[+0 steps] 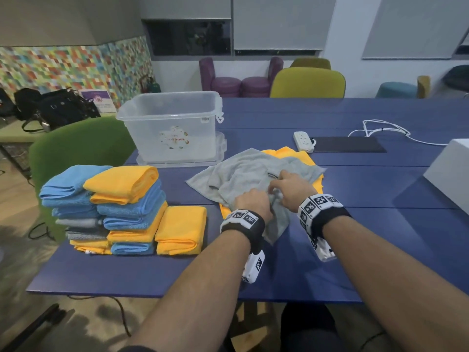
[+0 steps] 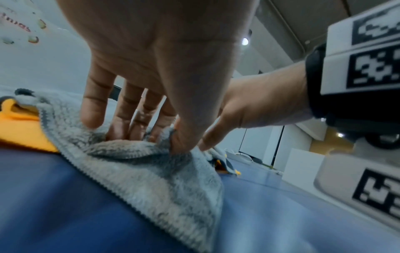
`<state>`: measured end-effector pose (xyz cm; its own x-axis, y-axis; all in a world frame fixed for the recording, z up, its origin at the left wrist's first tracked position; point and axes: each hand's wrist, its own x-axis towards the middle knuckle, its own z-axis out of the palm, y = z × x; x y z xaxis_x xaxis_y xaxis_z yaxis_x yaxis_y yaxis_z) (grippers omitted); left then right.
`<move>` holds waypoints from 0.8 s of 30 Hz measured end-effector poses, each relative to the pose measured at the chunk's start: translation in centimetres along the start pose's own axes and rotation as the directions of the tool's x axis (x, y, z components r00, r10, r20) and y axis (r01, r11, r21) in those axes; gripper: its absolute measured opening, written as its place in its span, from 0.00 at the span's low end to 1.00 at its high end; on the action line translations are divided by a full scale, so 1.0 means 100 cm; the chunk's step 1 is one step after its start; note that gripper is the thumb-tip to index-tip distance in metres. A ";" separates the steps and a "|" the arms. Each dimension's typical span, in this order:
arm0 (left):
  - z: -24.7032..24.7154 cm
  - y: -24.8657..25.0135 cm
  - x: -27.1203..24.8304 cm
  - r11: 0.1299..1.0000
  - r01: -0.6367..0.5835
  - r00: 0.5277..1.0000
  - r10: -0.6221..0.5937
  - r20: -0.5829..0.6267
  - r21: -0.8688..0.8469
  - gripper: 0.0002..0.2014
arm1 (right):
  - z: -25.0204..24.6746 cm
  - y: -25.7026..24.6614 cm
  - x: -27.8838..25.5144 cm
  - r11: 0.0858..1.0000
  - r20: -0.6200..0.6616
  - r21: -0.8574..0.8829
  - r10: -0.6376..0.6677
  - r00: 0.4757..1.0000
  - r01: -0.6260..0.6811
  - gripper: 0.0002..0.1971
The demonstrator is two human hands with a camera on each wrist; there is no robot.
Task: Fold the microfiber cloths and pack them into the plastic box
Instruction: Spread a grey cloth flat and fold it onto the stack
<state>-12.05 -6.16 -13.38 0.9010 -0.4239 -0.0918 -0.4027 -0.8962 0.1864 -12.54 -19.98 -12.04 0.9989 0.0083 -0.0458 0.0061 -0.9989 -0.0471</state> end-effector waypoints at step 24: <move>-0.192 -0.091 -0.051 0.632 -0.452 0.670 -0.225 -0.708 -0.630 0.10 | -0.103 0.010 -0.031 0.898 -0.633 0.428 0.216 0.744 0.103 0.21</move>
<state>-9.85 6.64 4.22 0.8084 0.0106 0.5886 -0.5605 -0.2918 0.7750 -15.13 -21.52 -1.62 0.7735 -0.2387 0.5871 0.0891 -0.8762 -0.4737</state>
